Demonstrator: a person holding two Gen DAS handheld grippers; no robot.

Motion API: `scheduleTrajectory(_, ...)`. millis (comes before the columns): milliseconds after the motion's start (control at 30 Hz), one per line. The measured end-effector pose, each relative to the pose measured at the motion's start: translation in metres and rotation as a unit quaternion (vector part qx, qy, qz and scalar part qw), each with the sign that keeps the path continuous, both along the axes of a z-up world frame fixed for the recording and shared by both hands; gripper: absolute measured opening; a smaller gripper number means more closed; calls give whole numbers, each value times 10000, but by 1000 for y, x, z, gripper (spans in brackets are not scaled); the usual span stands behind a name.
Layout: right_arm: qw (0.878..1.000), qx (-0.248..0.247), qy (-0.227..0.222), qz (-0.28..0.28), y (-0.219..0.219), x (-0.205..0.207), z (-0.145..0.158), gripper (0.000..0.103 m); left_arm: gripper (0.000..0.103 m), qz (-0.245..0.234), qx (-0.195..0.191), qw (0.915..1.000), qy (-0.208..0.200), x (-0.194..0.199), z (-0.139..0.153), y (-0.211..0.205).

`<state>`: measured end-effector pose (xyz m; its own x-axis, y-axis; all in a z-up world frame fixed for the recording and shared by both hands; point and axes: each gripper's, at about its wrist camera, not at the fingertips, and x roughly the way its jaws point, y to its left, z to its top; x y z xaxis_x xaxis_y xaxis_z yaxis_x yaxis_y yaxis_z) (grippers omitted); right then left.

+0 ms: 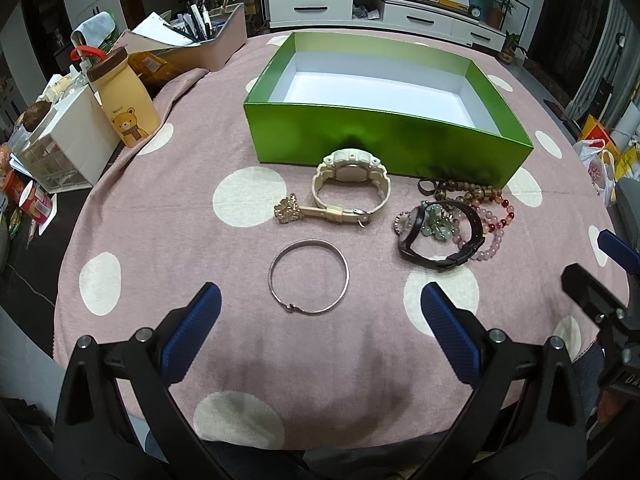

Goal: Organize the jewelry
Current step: 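Grasp the silver bangle with the left tool while the right tool grasps the black watch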

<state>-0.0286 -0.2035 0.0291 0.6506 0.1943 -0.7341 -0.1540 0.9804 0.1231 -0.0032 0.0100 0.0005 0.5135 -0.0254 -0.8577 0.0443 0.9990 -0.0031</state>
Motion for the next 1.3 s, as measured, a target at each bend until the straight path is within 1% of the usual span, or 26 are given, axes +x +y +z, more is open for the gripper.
scheduleTrajectory(100, 9998, 146, -104, 23, -10, -1, 3, 102, 101, 68, -151, 9998, -94, -1, 1, 13)
scheduleTrajectory(200, 9994, 311, -107, 71, -20, 0, 1, 102, 101, 188, -288, 9993, -157, -2, -1, 30)
scheduleTrajectory(333, 9988, 455, 73, 177, -24, 3, -9, 102, 101, 394, -454, 9981, -90, -1, -11, 48)
scheduleTrajectory(433, 9979, 538, 243, 275, -17, 9, -20, 102, 101, 522, -533, 9972, 3, 2, -20, 55)
scheduleTrajectory(500, 9974, 586, 285, 317, -13, 11, -23, 99, 101, 578, -603, 9965, 77, 6, -27, 57)
scheduleTrajectory(600, 9963, 670, 384, 374, -4, 17, -28, 90, 101, 577, -590, 9965, 110, 11, -33, 56)
scheduleTrajectory(667, 9957, 691, 460, 420, 2, 22, -34, 81, 100, 571, -561, 9967, 99, 14, -36, 54)
scheduleTrajectory(700, 9955, 682, 476, 449, 5, 24, -36, 79, 99, 576, -517, 9970, 94, 16, -38, 54)
scheduleTrajectory(767, 9955, 623, 491, 525, 11, 28, -40, 70, 92, 544, -478, 9973, 105, 20, -41, 53)
scheduleTrajectory(833, 9955, 557, 462, 612, 17, 34, -42, 64, 84, 506, -429, 9977, 132, 23, -45, 51)
scheduleTrajectory(867, 9955, 536, 450, 634, 19, 37, -42, 61, 82, 489, -421, 9978, 145, 24, -46, 51)
scheduleTrajectory(933, 9955, 501, 403, 700, 23, 42, -41, 58, 74, 458, -426, 9979, 180, 26, -49, 51)
scheduleTrajectory(967, 9954, 464, 355, 754, 27, 45, -41, 56, 72, 444, -423, 9979, 198, 27, -51, 50)
scheduleTrajectory(1033, 9955, 336, 296, 834, 34, 51, -41, 53, 61, 400, -398, 9982, 226, 30, -53, 49)
scheduleTrajectory(1100, 9953, 254, 283, 889, 38, 56, -44, 50, 56, 360, -370, 9984, 227, 31, -55, 48)
scheduleTrajectory(1167, 9953, 182, 267, 917, 41, 59, -45, 47, 56, 325, -295, 9988, 211, 33, -55, 46)
scheduleTrajectory(1200, 9953, 126, 252, 932, 43, 62, -46, 46, 53, 309, -274, 9989, 206, 33, -56, 46)
scheduleTrajectory(1233, 9951, 88, 251, 947, 44, 63, -47, 43, 49, 279, -227, 9992, 198, 34, -56, 44)
scheduleTrajectory(1267, 9949, 69, 253, 972, 45, 64, -48, 39, 47, 242, -175, 9994, 189, 33, -56, 42)
scheduleTrajectory(1300, 9946, 17, 245, 1009, 47, 66, -49, 37, 45, 194, -113, 9996, 176, 33, -56, 40)
